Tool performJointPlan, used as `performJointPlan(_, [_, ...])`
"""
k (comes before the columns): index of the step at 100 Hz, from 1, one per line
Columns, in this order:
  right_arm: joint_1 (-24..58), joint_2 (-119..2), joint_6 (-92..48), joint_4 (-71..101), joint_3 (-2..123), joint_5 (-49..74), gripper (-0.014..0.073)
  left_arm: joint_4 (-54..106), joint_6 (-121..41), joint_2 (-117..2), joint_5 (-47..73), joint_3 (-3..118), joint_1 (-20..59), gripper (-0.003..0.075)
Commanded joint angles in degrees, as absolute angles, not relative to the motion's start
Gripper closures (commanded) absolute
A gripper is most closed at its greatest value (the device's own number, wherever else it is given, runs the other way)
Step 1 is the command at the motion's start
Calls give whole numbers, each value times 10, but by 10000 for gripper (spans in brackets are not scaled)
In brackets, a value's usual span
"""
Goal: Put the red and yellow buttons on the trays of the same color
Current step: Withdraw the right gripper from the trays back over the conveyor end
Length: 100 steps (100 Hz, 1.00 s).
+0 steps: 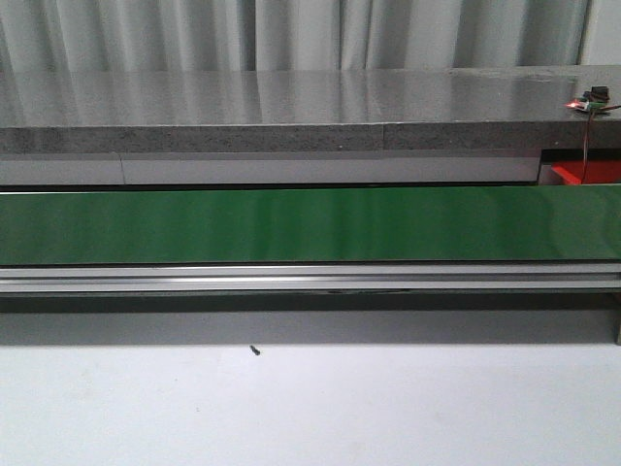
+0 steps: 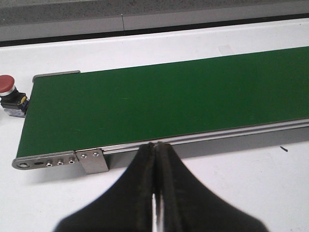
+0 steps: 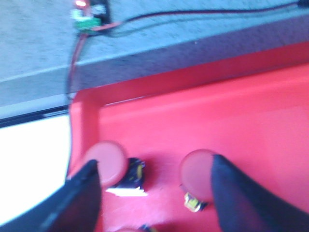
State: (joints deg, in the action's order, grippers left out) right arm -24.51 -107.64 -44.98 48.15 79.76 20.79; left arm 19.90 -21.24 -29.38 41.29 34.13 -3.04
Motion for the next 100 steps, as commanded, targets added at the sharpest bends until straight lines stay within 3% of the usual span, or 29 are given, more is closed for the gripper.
performJointPlan(1, [-236,-1009,-455,472,785,195,228,212,-212,-295,379,355,-26,740])
performJointPlan(17, [-213,-937,-455,458,710,165,531,212,-212,-295,379,355,-26,740])
performJointPlan(31, [-189,-877,-460,458,650,141,718,212,-212,-295,379,355,-26,740])
performJointPlan(100, [-56,-615,-475,458,430,137,711,212,-212,-295,378,355,-26,740])
